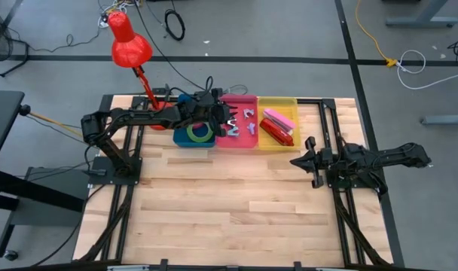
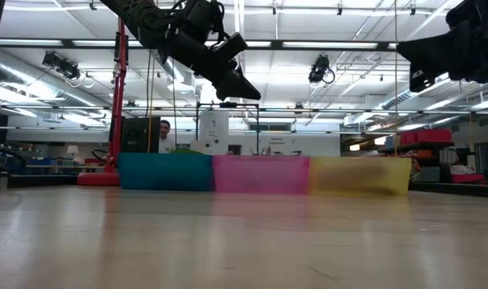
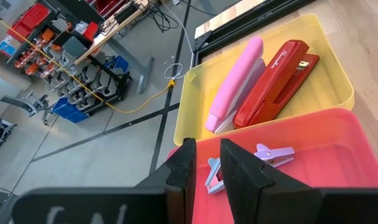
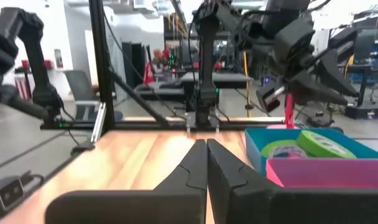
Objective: Pick and place Stapler, Stapler remover, tape
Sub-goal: Return to Home Position
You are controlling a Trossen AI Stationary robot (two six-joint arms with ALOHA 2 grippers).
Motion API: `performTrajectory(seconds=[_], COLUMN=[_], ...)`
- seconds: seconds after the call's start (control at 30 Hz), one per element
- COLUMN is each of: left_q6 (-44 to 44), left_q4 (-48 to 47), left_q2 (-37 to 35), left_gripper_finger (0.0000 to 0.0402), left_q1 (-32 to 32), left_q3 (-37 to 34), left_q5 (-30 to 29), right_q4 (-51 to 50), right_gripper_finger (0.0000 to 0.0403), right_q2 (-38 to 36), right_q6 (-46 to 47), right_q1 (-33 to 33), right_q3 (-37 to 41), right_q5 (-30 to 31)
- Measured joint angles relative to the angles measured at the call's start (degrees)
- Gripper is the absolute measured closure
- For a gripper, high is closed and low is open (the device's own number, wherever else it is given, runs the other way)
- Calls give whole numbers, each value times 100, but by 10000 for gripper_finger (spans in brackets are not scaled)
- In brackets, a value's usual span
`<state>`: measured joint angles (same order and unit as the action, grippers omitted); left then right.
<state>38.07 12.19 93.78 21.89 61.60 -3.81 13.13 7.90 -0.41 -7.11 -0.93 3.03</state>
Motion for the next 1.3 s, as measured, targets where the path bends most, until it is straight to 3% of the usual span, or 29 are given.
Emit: performTrajectory(seconds=[0.83, 1.3], left_q6=[-1, -1], left_q4=[-2, 0], left_q2=[0, 0], left_gripper_finger=[326, 326], left_q1=[0, 0], left_q3=[0, 0], left_q5=[0, 0], right_q4=[-1222, -1099], right_gripper_finger=[399, 391], right_q2=[0, 0], right_q6=[-655, -592], right_q1=[430, 845], right_q3=[0, 2], right_q5=[-111, -92])
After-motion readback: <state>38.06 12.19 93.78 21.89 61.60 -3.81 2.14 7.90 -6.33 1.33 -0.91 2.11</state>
